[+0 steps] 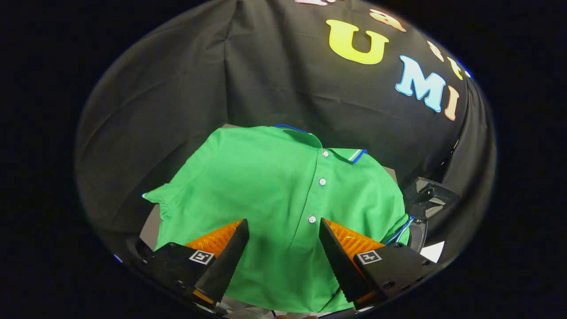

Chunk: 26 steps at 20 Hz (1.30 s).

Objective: Put the clothes into the washing machine and then close the washing machine lid.

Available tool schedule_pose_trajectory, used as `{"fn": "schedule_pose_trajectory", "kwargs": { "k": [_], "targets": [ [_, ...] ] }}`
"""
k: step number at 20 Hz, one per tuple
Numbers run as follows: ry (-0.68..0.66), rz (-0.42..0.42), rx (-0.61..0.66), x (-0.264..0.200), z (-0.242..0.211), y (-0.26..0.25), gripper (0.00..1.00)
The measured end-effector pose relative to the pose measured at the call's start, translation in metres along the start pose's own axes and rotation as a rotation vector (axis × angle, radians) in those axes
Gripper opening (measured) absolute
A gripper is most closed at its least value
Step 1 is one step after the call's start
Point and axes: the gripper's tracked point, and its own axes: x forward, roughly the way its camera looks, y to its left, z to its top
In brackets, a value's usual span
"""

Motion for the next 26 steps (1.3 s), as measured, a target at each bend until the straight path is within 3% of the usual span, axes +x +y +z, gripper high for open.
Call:
{"fn": "schedule_pose_trajectory", "kwargs": {
  "k": [8, 13, 18, 26],
  "targets": [
    [0.056, 0.049, 0.071, 0.007, -0.003, 0.008, 0.91],
    [0.029, 0.009, 0.024, 0.005, 0.000, -0.006, 0.04],
    [-0.017, 0.144, 0.128, -0.015, 0.017, 0.002, 0.01],
    [-0.237, 0.153, 0.108, -0.100, 0.096, -0.037, 0.01]
  ]
}}
